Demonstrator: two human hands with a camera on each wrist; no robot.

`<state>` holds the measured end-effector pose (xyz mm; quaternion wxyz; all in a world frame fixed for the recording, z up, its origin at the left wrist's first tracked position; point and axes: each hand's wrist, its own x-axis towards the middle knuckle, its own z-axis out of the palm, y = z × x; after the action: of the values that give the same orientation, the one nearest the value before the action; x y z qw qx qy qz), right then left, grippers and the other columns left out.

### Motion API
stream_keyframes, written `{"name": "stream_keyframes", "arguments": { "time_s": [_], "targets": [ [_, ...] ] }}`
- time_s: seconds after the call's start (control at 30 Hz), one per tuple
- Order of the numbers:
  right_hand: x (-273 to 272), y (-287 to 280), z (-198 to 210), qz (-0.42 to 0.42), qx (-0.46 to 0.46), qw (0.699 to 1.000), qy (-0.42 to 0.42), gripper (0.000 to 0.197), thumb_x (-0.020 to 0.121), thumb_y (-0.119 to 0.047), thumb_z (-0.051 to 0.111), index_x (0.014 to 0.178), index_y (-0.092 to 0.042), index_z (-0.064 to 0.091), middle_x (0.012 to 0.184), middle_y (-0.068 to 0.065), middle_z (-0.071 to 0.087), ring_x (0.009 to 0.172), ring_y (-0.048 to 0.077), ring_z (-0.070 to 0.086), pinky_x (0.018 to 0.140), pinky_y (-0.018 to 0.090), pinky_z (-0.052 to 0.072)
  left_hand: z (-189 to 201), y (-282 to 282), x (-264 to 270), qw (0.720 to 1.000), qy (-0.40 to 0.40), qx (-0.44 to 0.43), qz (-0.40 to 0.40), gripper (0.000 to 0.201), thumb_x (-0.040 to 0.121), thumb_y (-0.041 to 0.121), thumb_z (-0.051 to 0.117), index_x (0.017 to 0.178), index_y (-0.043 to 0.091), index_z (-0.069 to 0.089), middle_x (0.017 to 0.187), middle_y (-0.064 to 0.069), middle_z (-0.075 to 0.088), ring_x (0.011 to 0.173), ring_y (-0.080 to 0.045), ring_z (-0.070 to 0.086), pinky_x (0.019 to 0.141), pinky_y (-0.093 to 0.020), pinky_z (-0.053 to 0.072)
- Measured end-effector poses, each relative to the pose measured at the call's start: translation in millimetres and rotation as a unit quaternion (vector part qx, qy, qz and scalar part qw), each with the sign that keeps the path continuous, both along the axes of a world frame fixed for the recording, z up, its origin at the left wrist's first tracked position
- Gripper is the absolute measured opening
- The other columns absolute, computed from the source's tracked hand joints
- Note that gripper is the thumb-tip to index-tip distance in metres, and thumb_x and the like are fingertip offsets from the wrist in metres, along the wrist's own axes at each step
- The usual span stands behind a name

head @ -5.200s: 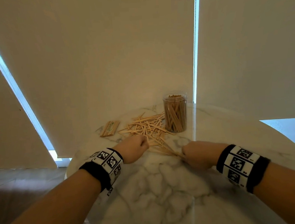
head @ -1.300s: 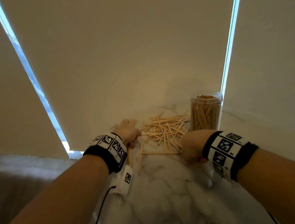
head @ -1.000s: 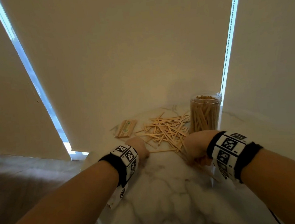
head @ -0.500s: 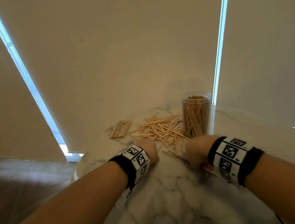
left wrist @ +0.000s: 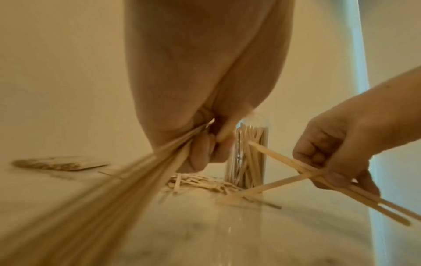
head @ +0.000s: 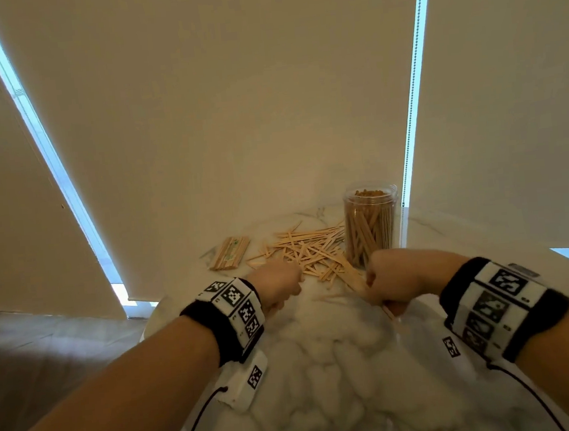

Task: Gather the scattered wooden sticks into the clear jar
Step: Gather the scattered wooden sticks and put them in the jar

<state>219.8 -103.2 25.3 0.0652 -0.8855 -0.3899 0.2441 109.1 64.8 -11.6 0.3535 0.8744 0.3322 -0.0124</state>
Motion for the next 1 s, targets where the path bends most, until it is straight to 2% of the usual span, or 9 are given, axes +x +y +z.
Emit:
{"name": "stream_keyframes", "arguments": {
  "time_s": [0.13,0.27,0.4,0.5,0.63,0.73,0.83,0.9,1.0],
  "targets": [
    [7.8,3.9,13.9,-0.012,0.182,0.976,0.119,0.013,0.088,-0.005,0.065,0.091,0.007,0.068,0.085,0.018,0.075,0.077,0.026,0.075,0.077,0.038,0.062,14.0,-16.3,10.9,0.995,-0.084,-0.05,0.016,0.025,0.109,0.014,0.038,0.104,0.0,0.058,0.076,-0.017,0.055,0.062,-0.025,0.045,0.058,-0.032,0.039],
    [-3.9,15.7,18.3,0.021,0.257,0.958,0.126,0.011,0.085,-0.006,0.066,0.09,0.003,0.072,0.081,0.016,0.075,0.076,0.025,0.075,0.08,0.041,0.062,16.1,-40.1,17.6,0.979,-0.179,-0.094,0.016,0.091,0.081,0.093,0.024,0.098,0.013,0.065,0.093,-0.007,0.067,0.079,-0.024,0.059,0.068,-0.034,0.048],
    [-8.8,25.6,14.3,0.014,0.337,0.932,0.132,0.01,0.086,-0.001,0.067,0.089,0.007,0.071,0.083,0.023,0.073,0.078,0.03,0.075,0.079,0.044,0.061,11.8,-40.8,25.3,0.963,-0.264,-0.029,0.052,0.059,0.105,0.06,0.031,0.109,0.014,0.068,0.103,-0.008,0.073,0.097,-0.027,0.069,0.091,-0.045,0.056],
    [-7.6,27.8,9.6,0.006,0.353,0.925,0.141,0.016,0.085,-0.005,0.072,0.084,0.01,0.07,0.079,0.02,0.073,0.073,0.026,0.075,0.072,0.033,0.062,12.3,-36.1,24.5,0.961,-0.266,-0.001,0.074,0.048,0.109,0.043,0.032,0.111,0.008,0.064,0.108,-0.012,0.069,0.104,-0.032,0.066,0.095,-0.047,0.052],
    [10.1,29.6,6.9,-0.056,0.306,0.94,0.139,0.019,0.088,-0.017,0.072,0.087,0.002,0.074,0.078,0.012,0.076,0.075,0.021,0.075,0.071,0.03,0.062,17.5,-20.7,15.3,0.954,-0.256,0.014,0.153,0.048,0.111,0.04,0.029,0.127,0.006,0.058,0.121,-0.011,0.063,0.116,-0.031,0.06,0.093,-0.034,0.043],
    [19.1,40.4,-2.6,-0.059,0.205,0.974,0.072,0.017,0.093,-0.015,0.062,0.099,0.0,0.068,0.082,0.008,0.07,0.086,0.026,0.071,0.083,0.037,0.06,17.9,-3.0,11.6,0.931,-0.305,-0.086,0.181,0.043,0.11,0.042,0.032,0.117,0.009,0.058,0.1,-0.006,0.067,0.102,-0.031,0.067,0.098,-0.05,0.054],
    [15.2,56.6,-7.5,-0.016,0.054,0.997,-0.061,0.03,0.098,-0.019,0.055,0.123,-0.005,0.062,0.104,0.008,0.067,0.093,0.024,0.062,0.088,0.032,0.054,17.0,2.3,8.5,0.885,-0.356,-0.224,0.199,0.03,0.112,0.034,0.034,0.107,0.01,0.051,0.078,-0.006,0.061,0.069,-0.023,0.063,0.083,-0.051,0.06],
    [15.0,77.5,-10.4,0.01,0.019,0.992,-0.122,0.04,0.103,-0.031,0.046,0.129,-0.004,0.058,0.114,0.01,0.063,0.099,0.024,0.06,0.088,0.032,0.049,16.1,1.2,6.9,0.87,-0.373,-0.251,0.203,0.027,0.112,0.033,0.036,0.097,0.013,0.047,0.073,-0.005,0.053,0.053,-0.015,0.051,0.058,-0.04,0.06],
    [15.7,110.0,-22.8,0.045,-0.057,0.984,-0.162,0.054,0.103,-0.046,0.038,0.135,-0.005,0.054,0.136,0.013,0.056,0.125,0.028,0.053,0.1,0.035,0.043,8.5,6.1,11.1,0.87,-0.379,-0.239,0.205,0.031,0.111,0.034,0.037,0.089,0.015,0.046,0.068,-0.001,0.045,0.045,-0.01,0.039,0.042,-0.027,0.04]
  ]
}}
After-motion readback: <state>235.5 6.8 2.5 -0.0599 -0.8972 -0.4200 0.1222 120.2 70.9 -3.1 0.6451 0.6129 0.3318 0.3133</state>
